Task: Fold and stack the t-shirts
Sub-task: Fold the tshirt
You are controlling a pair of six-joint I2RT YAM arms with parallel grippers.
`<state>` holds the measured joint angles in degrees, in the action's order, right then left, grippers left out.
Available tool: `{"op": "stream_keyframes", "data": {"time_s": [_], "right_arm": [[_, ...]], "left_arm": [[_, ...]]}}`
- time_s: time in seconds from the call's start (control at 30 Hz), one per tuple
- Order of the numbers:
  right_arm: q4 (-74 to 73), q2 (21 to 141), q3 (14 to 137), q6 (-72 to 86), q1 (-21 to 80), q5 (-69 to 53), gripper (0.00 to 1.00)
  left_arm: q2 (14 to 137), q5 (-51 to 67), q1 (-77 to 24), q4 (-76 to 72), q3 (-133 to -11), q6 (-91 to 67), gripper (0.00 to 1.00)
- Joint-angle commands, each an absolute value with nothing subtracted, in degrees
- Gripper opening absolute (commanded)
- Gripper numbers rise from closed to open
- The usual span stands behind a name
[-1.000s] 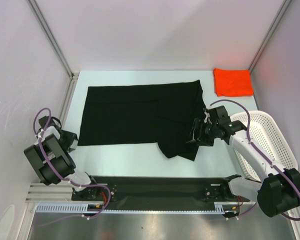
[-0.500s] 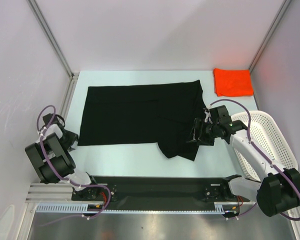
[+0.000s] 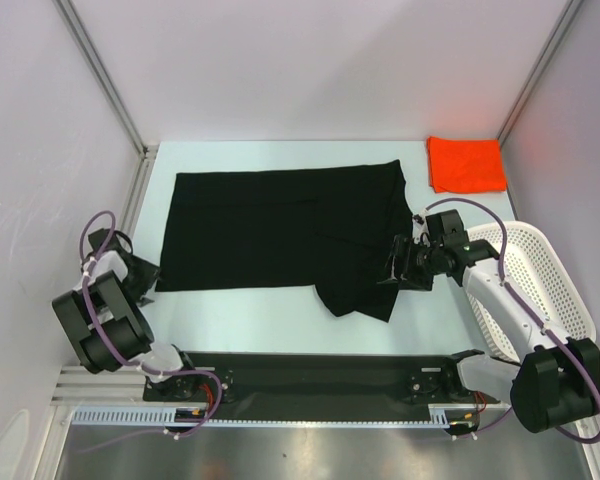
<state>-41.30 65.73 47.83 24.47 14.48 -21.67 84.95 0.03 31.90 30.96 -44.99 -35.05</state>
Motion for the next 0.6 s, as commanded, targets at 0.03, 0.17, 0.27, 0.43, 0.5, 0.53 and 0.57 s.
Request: {"op": "stream_keyframes", "data": {"time_s": [0.03, 0.17, 0.27, 0.43, 0.5, 0.53, 0.57], "right_arm": [[-40.96, 65.92, 49.22, 22.59, 14.06, -23.29, 0.66], [-40.61, 67.23, 49.92, 22.32, 13.71, -23.99, 0.66], [-40.34, 67.85, 49.83, 21.97, 13.62, -24.78, 0.66], [-40.61, 68.73, 49.75, 20.92, 12.92, -25.22, 0.66], [-40.17, 69.08, 49.75, 20.66, 12.74, -25.84, 0.66], [-40.25, 69.26, 49.92, 20.48, 12.31, -26.01, 0.66], [-40.25, 69.52, 50.01, 20.22, 12.3, -26.19, 0.66]], "left_arm": [[83.41, 4.39, 32.43, 36.21, -42.89, -32.52, 0.64], [78.94, 6.32, 32.87, 35.69, -42.28, -32.96, 0.66], [78.49, 6.68, 32.78, 35.68, -41.84, -33.05, 0.63], [78.48, 5.1, 32.87, 35.68, -43.68, -33.31, 0.6], [79.71, 2.73, 32.78, 36.47, -44.91, -33.75, 0.59], [79.8, 2.03, 32.78, 36.21, -45.0, -34.36, 0.56], [79.89, 1.59, 32.78, 35.25, -44.83, -34.8, 0.55]]}}
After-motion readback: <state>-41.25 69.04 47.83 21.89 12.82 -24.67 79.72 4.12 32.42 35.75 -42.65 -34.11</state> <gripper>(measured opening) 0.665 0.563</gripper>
